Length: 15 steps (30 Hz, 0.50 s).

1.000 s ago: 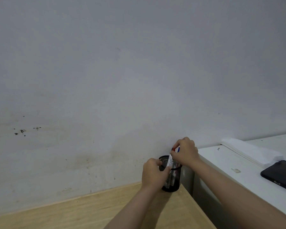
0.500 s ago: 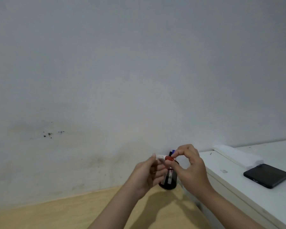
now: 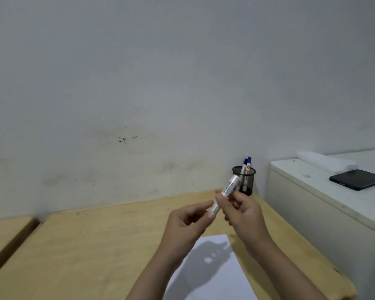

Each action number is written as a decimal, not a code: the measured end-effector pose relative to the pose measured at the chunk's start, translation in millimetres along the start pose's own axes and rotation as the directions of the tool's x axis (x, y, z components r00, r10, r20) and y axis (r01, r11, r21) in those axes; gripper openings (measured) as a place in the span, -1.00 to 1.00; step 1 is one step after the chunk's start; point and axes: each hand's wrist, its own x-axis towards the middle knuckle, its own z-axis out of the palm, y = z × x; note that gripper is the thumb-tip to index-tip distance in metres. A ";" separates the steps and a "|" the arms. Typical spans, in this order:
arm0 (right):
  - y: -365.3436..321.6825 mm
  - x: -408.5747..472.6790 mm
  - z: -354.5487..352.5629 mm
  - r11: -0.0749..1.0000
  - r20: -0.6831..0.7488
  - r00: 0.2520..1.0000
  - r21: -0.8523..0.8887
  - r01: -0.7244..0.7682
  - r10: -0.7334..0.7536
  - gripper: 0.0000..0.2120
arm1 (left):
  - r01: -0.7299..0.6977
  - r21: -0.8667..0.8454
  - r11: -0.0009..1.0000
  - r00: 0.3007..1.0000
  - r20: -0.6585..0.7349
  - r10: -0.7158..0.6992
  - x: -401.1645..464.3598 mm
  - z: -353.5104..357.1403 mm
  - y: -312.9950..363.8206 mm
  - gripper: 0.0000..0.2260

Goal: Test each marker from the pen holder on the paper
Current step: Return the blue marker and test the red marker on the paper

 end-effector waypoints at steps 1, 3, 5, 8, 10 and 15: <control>-1.1 -7.2 5.6 1.000 0.007 1.000 0.009 -0.009 0.009 -0.86 | 0.004 0.025 1.000 0.999 -0.041 -0.003 -9.2 -5.1 -3.1 -0.81; -3.8 -20.5 13.4 0.999 -0.004 1.000 0.047 -0.028 0.028 -0.87 | 0.025 0.047 0.999 0.993 -0.117 -0.020 -25.9 -14.6 -7.4 -0.84; -6.7 -32.2 17.9 0.993 -0.052 0.998 0.115 -0.040 0.046 -0.88 | 0.026 0.058 0.998 0.987 -0.158 -0.017 -42.8 -22.5 -10.7 -0.83; -7.7 -49.4 21.2 0.975 -0.058 0.996 0.215 -0.055 0.069 -0.90 | 0.009 0.059 0.998 0.978 -0.210 0.003 -63.5 -27.1 -13.9 -0.86; -5.5 -61.4 25.1 0.969 0.039 0.996 0.229 -0.090 0.083 -0.88 | 0.007 0.062 0.998 0.966 -0.258 0.009 -73.1 -23.5 -13.3 -0.84; 3.0 -79.2 30.8 0.981 0.158 0.978 0.123 -0.153 0.133 -0.87 | -0.048 0.312 0.949 0.949 -0.283 0.141 -90.4 -17.2 -18.4 -0.83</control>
